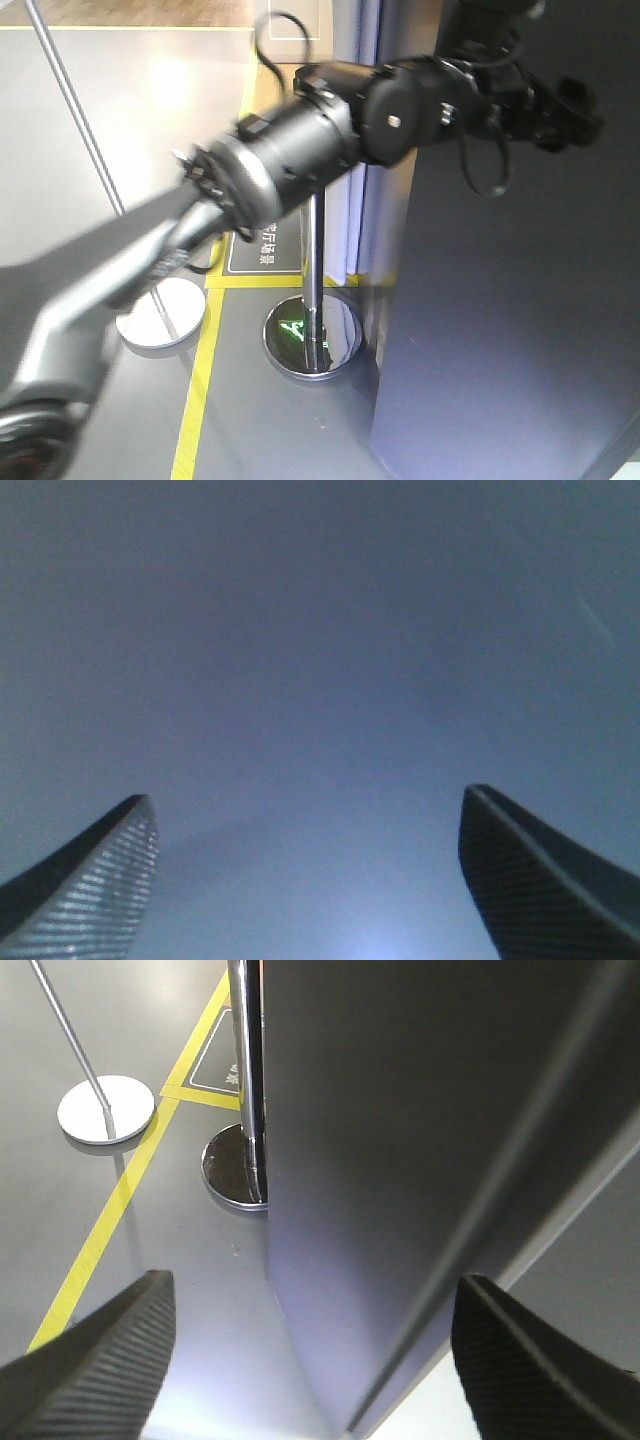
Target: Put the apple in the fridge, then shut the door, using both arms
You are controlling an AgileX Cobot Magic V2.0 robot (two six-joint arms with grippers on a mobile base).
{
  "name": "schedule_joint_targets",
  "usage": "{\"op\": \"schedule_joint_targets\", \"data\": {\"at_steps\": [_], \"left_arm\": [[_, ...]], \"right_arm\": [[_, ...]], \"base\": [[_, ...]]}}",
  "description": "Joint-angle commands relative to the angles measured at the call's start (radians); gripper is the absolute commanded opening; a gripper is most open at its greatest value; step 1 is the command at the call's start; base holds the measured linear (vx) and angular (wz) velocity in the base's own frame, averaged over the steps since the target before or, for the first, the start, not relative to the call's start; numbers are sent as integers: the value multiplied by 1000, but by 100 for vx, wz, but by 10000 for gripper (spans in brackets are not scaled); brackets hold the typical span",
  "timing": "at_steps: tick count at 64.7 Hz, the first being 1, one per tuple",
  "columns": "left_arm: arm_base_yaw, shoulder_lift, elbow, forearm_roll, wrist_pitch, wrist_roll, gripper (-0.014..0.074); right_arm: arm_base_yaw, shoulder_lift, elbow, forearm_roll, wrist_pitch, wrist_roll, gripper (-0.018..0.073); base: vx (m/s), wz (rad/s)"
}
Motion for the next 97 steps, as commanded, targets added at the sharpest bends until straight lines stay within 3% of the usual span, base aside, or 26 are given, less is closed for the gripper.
{"op": "schedule_joint_targets", "data": {"at_steps": [1,18,40,51,60,79,85,97], "left_arm": [[-4,-43,-79,-16,-39,-1,580],[-4,-96,-80,54,-11,-1,580],[8,-234,-80,182,257,-1,580],[109,-309,-72,202,376,-96,580],[154,-362,-72,204,492,-4,580],[244,-451,-68,211,640,-1,580],[264,-508,3,218,627,1,580],[267,-702,329,296,540,-10,580]], "right_arm": [[-3,11,-22,-20,-61,-4,547],[-3,11,-22,-20,-61,-4,547],[-3,11,-22,-20,-61,-4,547],[-3,11,-22,-20,-61,-4,547],[-3,11,-22,-20,-61,-4,547],[-3,11,-22,-20,-61,-4,547],[-3,11,-22,-20,-61,-4,547],[-3,11,-22,-20,-61,-4,547]], "base": [[0,0],[0,0],[0,0],[0,0],[0,0],[0,0],[0,0],[0,0]]}}
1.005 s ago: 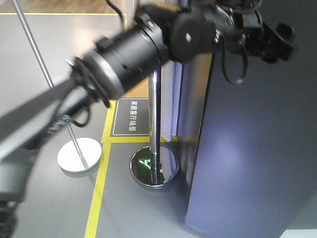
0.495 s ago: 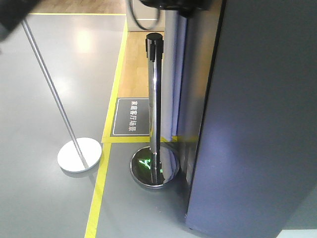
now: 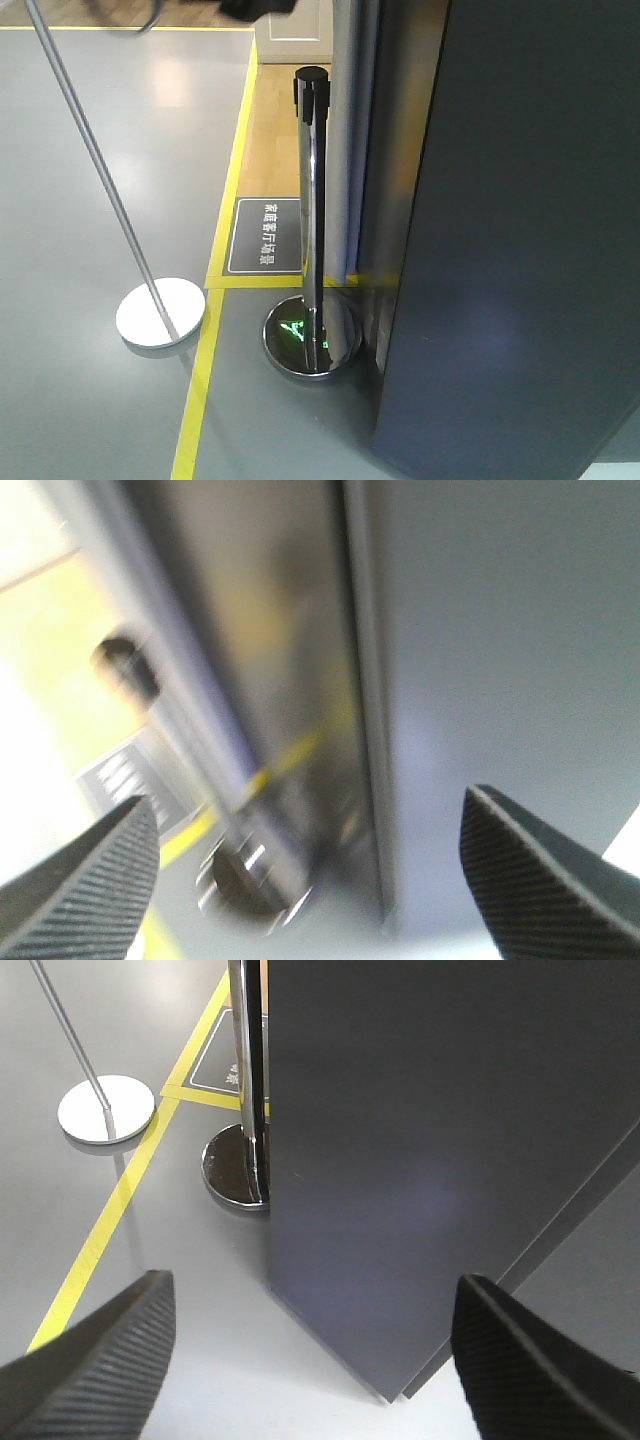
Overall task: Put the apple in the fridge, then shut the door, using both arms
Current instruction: 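Push the refrigerator door closed with the left and right grippers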
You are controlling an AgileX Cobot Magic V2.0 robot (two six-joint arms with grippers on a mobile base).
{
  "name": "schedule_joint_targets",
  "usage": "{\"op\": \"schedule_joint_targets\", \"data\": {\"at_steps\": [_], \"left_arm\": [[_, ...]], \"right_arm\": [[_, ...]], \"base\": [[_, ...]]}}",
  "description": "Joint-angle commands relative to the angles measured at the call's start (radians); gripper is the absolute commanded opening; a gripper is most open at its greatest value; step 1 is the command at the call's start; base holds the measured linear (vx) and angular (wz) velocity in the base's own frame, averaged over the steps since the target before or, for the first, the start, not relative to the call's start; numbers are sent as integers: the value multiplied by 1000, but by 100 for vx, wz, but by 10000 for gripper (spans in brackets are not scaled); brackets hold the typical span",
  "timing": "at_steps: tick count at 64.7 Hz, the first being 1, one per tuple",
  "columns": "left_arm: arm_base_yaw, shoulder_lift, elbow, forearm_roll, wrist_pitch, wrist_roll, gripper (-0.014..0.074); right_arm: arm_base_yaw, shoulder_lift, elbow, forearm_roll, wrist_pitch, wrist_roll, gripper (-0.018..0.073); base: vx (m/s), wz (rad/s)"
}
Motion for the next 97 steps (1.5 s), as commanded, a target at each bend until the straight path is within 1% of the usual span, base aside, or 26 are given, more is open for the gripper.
{"op": "schedule_joint_targets", "data": {"at_steps": [1,6,13,16,20,26,33,37,46,52,97], "left_arm": [[2,-154,134,19,-134,-10,580],[2,-269,301,17,-225,-59,580],[2,-431,540,-12,-350,-113,580],[1,-501,645,-32,-397,-115,580],[-2,-586,791,-88,-449,-114,580],[-2,-706,962,-171,-538,-113,580],[-2,-821,1126,-209,-633,-113,580],[-2,-868,1175,-219,-664,-118,580],[-2,-912,1206,-218,-675,-130,580],[-2,-912,1206,-234,-671,-131,580],[-2,-912,1206,-234,-661,-131,580]], "right_arm": [[-3,11,-22,-20,-61,-4,547],[-3,11,-22,-20,-61,-4,547],[-3,11,-22,-20,-61,-4,547],[-3,11,-22,-20,-61,-4,547],[-3,11,-22,-20,-61,-4,547],[-3,11,-22,-20,-61,-4,547],[-3,11,-22,-20,-61,-4,547],[-3,11,-22,-20,-61,-4,547],[-3,11,-22,-20,-61,-4,547],[-3,11,-22,-20,-61,-4,547],[-3,11,-22,-16,-67,-3,547]], "base": [[0,0],[0,0],[0,0],[0,0],[0,0],[0,0],[0,0],[0,0],[0,0],[0,0],[0,0]]}}
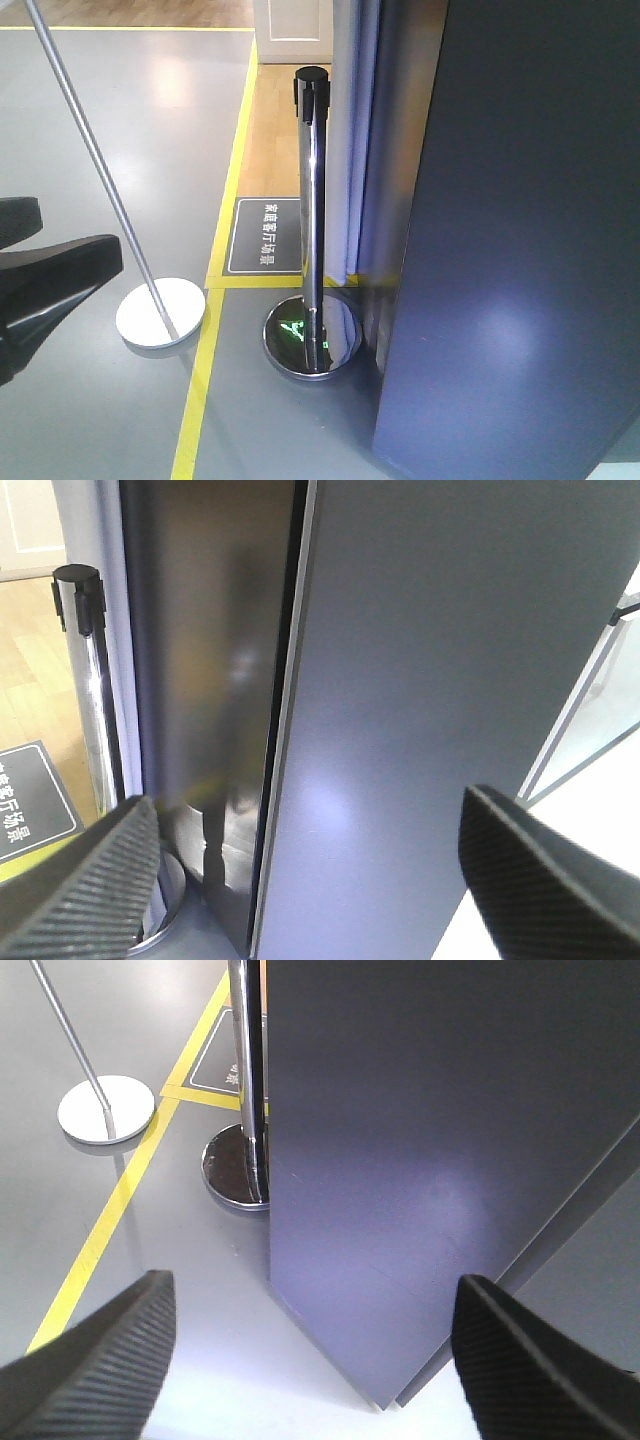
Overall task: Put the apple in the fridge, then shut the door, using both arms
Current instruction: 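Push the refrigerator door closed with the left and right grippers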
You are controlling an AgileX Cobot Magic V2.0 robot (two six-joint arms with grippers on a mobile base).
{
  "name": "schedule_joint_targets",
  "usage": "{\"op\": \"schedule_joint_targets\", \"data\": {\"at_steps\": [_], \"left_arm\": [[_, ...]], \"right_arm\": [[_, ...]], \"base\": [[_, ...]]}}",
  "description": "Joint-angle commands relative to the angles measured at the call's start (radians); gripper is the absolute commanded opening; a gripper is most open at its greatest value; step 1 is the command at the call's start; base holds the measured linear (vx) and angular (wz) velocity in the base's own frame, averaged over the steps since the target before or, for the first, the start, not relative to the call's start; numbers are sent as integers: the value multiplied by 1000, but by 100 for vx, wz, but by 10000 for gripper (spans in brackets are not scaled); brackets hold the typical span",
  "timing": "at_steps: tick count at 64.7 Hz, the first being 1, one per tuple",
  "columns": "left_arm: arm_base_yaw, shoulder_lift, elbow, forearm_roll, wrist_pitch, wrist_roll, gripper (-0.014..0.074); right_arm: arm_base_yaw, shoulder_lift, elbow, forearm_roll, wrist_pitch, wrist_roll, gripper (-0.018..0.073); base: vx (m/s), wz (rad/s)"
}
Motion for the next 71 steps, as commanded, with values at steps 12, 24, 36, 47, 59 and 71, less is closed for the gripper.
{"op": "schedule_joint_targets", "data": {"at_steps": [12,24,36,47,59,71], "left_arm": [[-2,-3,-23,-15,-65,-11,580],[-2,-3,-23,-15,-65,-11,580],[-2,-3,-23,-15,-65,-11,580],[-2,-3,-23,-15,-65,-11,580],[-2,-3,-23,-15,-65,-11,580],[-2,-3,-23,-15,-65,-11,580]], "right_arm": [[-3,11,-22,-31,-76,-3,547],[-3,11,-22,53,-123,9,547],[-3,54,-30,-176,-289,153,547],[-3,232,-78,-384,-313,299,547],[-3,418,-177,-477,-360,327,547],[-3,550,-234,-571,-420,404,547]], "base": [[0,0],[0,0],[0,0],[0,0],[0,0],[0,0]]}}
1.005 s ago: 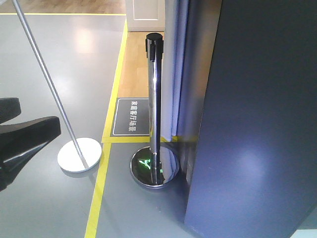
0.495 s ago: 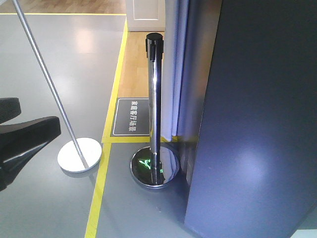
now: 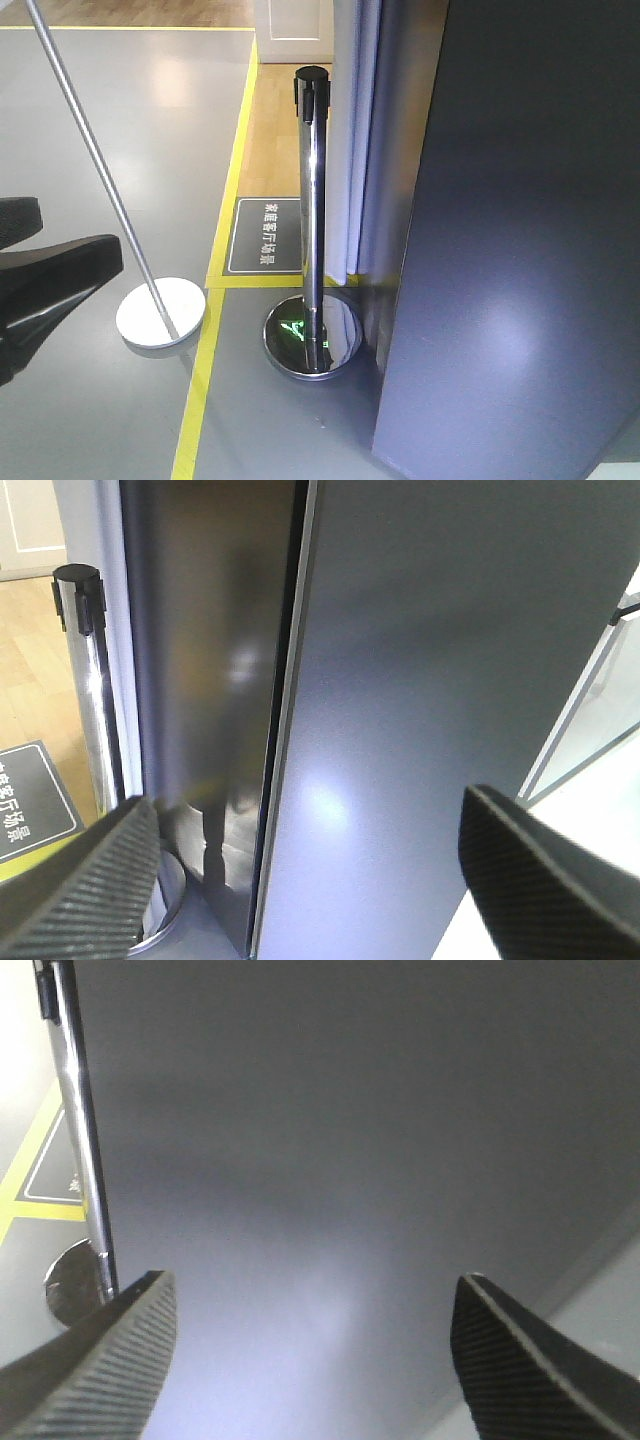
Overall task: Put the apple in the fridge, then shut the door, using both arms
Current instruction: 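Push the refrigerator door closed with the left and right grippers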
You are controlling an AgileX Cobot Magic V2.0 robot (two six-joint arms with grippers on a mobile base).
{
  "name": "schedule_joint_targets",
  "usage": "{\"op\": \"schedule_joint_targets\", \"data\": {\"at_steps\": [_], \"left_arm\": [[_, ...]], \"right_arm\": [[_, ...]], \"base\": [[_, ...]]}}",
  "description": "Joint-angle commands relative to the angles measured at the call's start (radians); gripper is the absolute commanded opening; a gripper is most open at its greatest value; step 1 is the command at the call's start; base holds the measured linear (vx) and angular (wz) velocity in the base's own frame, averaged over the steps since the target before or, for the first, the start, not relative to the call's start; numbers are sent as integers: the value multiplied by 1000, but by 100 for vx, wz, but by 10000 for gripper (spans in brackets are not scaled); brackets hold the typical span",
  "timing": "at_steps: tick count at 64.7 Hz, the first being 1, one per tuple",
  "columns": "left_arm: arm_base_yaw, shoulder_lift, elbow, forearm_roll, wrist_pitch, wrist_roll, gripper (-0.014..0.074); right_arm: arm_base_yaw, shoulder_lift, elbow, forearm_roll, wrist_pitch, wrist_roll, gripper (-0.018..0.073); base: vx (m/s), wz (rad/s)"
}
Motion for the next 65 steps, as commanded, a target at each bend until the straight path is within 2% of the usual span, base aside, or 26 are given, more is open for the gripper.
{"op": "schedule_joint_targets", "data": {"at_steps": [1,14,17,23,29,49,65], "left_arm": [[-2,-3,-23,-15,-65,-11,580],[-2,-3,-23,-15,-65,-11,580],[-2,-3,-23,-15,-65,-11,580],[-2,-3,-23,-15,-65,-11,580],[-2,-3,-23,-15,-64,-11,580],[-2,-3,-23,-15,-65,-11,580],[-2,-3,-23,-15,-65,-11,580]], "right_arm": [[-3,59,-49,-119,-92,59,547],[-18,192,-90,-299,-101,295,547],[-55,221,-104,-321,-110,343,547],[-151,278,-125,-300,-158,393,547],[-231,314,-128,-258,-241,387,547],[-411,446,-128,-142,-516,385,545],[-482,565,-159,-109,-690,384,529]], "base": [[0,0],[0,0],[0,0],[0,0],[0,0],[0,0],[0,0]]}}
